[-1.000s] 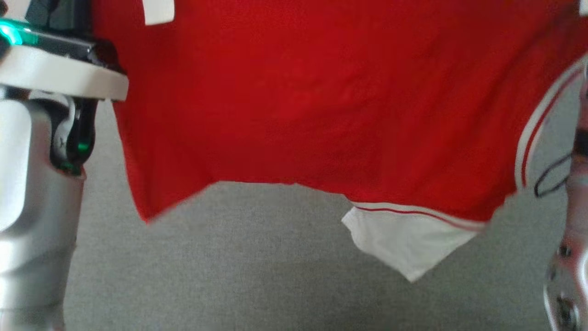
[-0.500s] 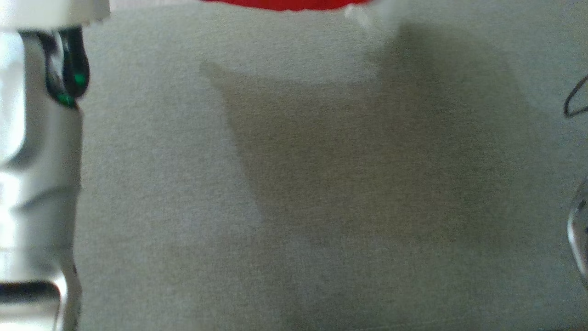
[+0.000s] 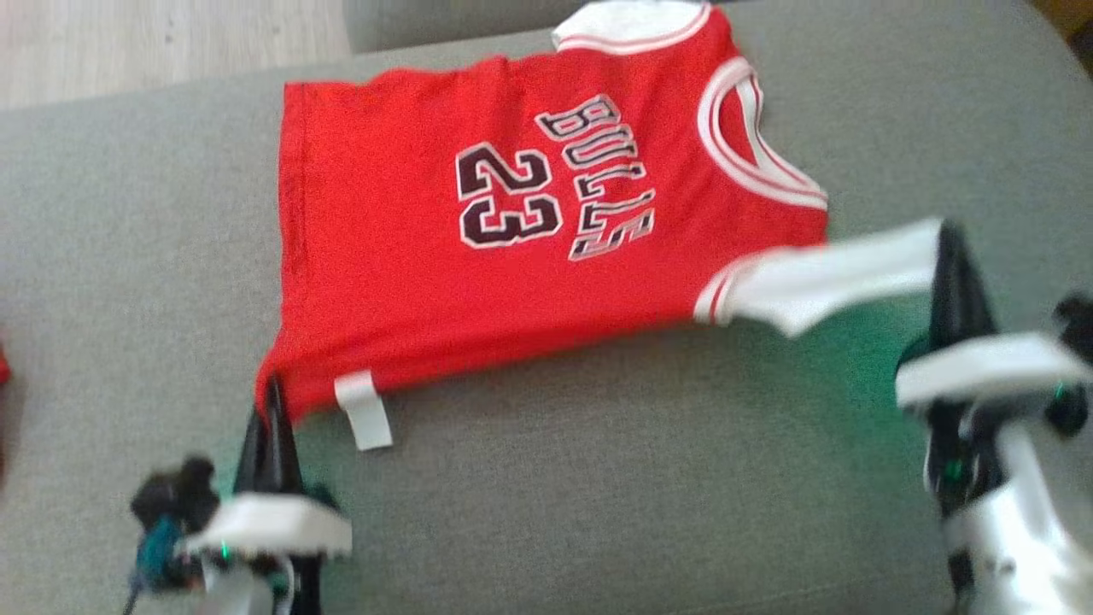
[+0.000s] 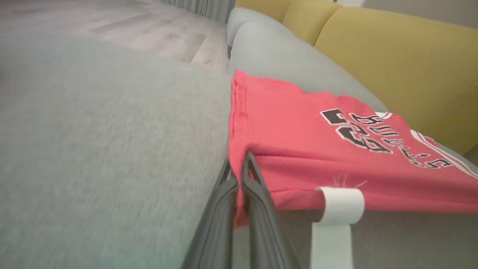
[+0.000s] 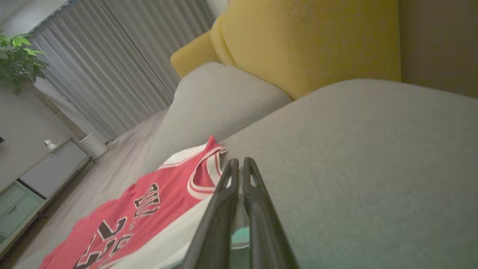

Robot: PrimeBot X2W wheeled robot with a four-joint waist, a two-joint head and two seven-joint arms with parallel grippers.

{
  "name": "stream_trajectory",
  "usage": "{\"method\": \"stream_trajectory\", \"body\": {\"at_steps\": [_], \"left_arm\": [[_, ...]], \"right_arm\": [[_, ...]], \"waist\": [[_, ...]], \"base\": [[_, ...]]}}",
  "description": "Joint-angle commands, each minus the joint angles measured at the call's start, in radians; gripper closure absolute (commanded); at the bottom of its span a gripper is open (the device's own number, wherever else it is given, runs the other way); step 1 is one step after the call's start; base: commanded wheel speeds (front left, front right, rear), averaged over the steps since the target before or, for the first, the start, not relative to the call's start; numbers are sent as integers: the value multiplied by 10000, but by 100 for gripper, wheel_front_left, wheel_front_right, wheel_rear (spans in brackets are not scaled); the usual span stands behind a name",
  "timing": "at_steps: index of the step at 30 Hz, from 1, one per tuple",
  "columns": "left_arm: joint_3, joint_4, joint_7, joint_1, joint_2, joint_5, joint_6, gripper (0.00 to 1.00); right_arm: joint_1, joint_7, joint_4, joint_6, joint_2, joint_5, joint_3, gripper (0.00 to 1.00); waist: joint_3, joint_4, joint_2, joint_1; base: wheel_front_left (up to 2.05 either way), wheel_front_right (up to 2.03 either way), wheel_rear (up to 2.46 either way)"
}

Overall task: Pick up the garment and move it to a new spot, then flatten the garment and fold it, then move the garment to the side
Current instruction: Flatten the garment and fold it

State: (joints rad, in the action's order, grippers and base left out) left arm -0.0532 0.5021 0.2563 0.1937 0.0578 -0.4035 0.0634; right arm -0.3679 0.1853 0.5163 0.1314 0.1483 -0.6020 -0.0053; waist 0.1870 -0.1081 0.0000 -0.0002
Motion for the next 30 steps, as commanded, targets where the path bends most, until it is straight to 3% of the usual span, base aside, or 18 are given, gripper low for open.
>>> {"method": "stream_trajectory", "body": {"at_steps": [1,9,16,23,30], "left_arm": [[688,-237,53,-123,133,4,23,100],[543,-395,54,-2030,-70,-242,332,100],[353,-792,54,-2551,-73,-399,387,100],[187,-933,54,-1570,-74,-547,519,100],[-137,-215,55,386,-75,-570,518,100]], "right_arm": [[194,-83,-579,-7,130,-153,234,100],[2767,-840,-1623,-7,99,-653,720,100],[3753,-1233,-2633,-7,67,-856,562,100],[2858,-1561,-3173,-7,-362,-736,273,100],[673,-1721,-2147,-7,-677,-7,128,100]], "waist": [[-286,-61,0,2],[-1225,8,0,2],[-1428,225,0,2],[-990,491,0,2],[-231,710,0,2]], "base": [[0,0,0],[0,0,0],[0,0,0],[0,0,0],[0,0,0]]}}
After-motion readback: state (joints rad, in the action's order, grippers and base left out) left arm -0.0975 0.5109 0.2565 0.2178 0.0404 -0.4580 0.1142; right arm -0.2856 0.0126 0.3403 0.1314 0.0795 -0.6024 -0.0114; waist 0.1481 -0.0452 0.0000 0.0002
